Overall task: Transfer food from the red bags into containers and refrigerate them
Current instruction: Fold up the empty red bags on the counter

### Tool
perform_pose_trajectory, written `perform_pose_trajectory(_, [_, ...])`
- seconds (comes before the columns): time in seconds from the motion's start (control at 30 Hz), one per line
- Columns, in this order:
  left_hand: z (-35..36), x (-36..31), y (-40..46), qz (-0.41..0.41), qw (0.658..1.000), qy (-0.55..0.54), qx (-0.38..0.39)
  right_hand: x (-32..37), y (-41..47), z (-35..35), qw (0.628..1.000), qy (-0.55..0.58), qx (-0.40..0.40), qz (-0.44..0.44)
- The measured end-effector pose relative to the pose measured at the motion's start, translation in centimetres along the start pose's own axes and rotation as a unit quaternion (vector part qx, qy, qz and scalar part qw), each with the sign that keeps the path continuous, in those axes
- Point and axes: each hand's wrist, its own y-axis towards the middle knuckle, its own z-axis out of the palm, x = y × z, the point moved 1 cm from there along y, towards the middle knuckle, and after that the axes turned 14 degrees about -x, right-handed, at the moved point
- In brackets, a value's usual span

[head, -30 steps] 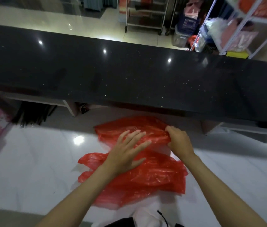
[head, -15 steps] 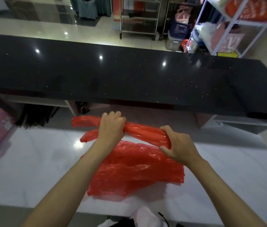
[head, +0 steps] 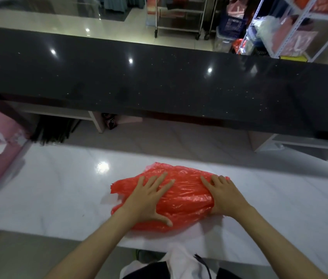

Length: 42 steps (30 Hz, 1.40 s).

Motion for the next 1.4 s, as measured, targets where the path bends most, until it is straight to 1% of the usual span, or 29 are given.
perform_pose_trajectory(0.1, [1.0, -0.1, 1.0, -0.014, 1.0, 0.003, 0.013, 0.3, -0.1, 1.3, 1.0, 0.002, -0.002, -0.013])
perform_pose_trajectory(0.23, [0.9, 0.5, 4.0, -0.042, 0.997, 0.004, 0.065, 0.3, -0.1, 2.1, 0.997, 0.046, 0.053, 0.011])
perform_pose_trajectory(0.27, [0.9, 0.7, 4.7, -0.05, 0.996, -0.004, 0.077, 0.2, -0.2, 2.2, 0.997, 0.053, 0.056, 0.018])
perform_pose_trajectory(0.3, [0.9, 0.8, 5.3, -0.06, 0.995, -0.012, 0.084, 0.2, -0.2, 2.3, 0.997, 0.059, 0.049, 0.027])
perform_pose_trajectory(0.37, [0.6, 0.9, 5.9, -0.067, 0.995, -0.009, 0.07, 0.0, -0.4, 2.3, 0.997, 0.066, 0.012, 0.05])
perform_pose_trajectory(0.43, [0.3, 1.0, 6.2, -0.062, 0.997, 0.02, 0.046, 0.1, -0.5, 2.0, 0.995, 0.072, -0.009, 0.066])
perform_pose_trajectory(0.47, [0.0, 0.9, 6.3, -0.055, 0.996, 0.049, 0.048, 0.2, -0.5, 1.9, 0.994, 0.085, -0.01, 0.072])
perform_pose_trajectory(0.57, [-0.4, 0.0, 5.9, -0.05, 0.986, 0.135, 0.085, 0.7, -0.7, 2.0, 0.989, 0.119, 0.015, 0.085])
perform_pose_trajectory(0.6, [-0.6, -0.7, 5.6, -0.052, 0.984, 0.141, 0.095, 1.0, -0.5, 2.0, 0.991, 0.106, 0.017, 0.082])
perform_pose_trajectory(0.63, [-1.0, -1.7, 5.5, -0.044, 0.987, 0.125, 0.096, 1.3, -0.4, 2.0, 0.993, 0.089, 0.017, 0.078])
perform_pose_trajectory(0.7, [-1.6, -4.1, 5.6, -0.003, 0.997, 0.041, 0.063, 1.8, 0.0, 1.9, 0.996, 0.058, 0.009, 0.07])
perform_pose_trajectory(0.77, [-1.4, -6.8, 6.1, 0.031, 0.999, 0.001, 0.038, 2.7, 0.5, 1.7, 0.997, 0.046, 0.002, 0.054])
perform_pose_trajectory(0.8, [-0.8, -7.8, 6.5, 0.035, 0.998, 0.007, 0.042, 3.1, 0.7, 1.6, 0.998, 0.045, -0.001, 0.046])
perform_pose_trajectory(0.87, [0.9, -8.9, 7.0, 0.008, 0.998, 0.03, 0.058, 3.9, 0.9, 1.2, 0.997, 0.063, -0.011, 0.033])
perform_pose_trajectory(0.97, [2.6, -7.3, 7.1, -0.038, 0.999, -0.002, 0.025, 3.7, 0.4, 1.1, 0.993, 0.108, -0.021, 0.04])
perform_pose_trajectory(1.03, [3.0, -5.5, 6.7, -0.009, 1.0, 0.016, -0.002, 2.8, -0.1, 0.8, 0.991, 0.124, -0.009, 0.048])
perform_pose_trajectory(1.07, [2.8, -4.9, 6.5, 0.002, 0.999, 0.032, -0.003, 2.5, -0.4, 0.7, 0.991, 0.123, -0.005, 0.045])
perform_pose_trajectory(1.17, [1.7, -4.3, 6.2, -0.02, 0.998, 0.057, 0.008, 2.1, -1.1, -0.2, 0.994, 0.096, 0.014, 0.048])
perform_pose_trajectory(1.27, [0.7, -5.0, 6.3, -0.022, 0.997, 0.076, 0.015, 2.5, -1.3, -0.4, 0.993, 0.074, 0.054, 0.068])
perform_pose_trajectory(1.4, [-0.9, -6.4, 7.0, 0.004, 0.997, 0.079, -0.015, 6.2, -0.4, -1.5, 0.989, 0.135, 0.006, 0.067])
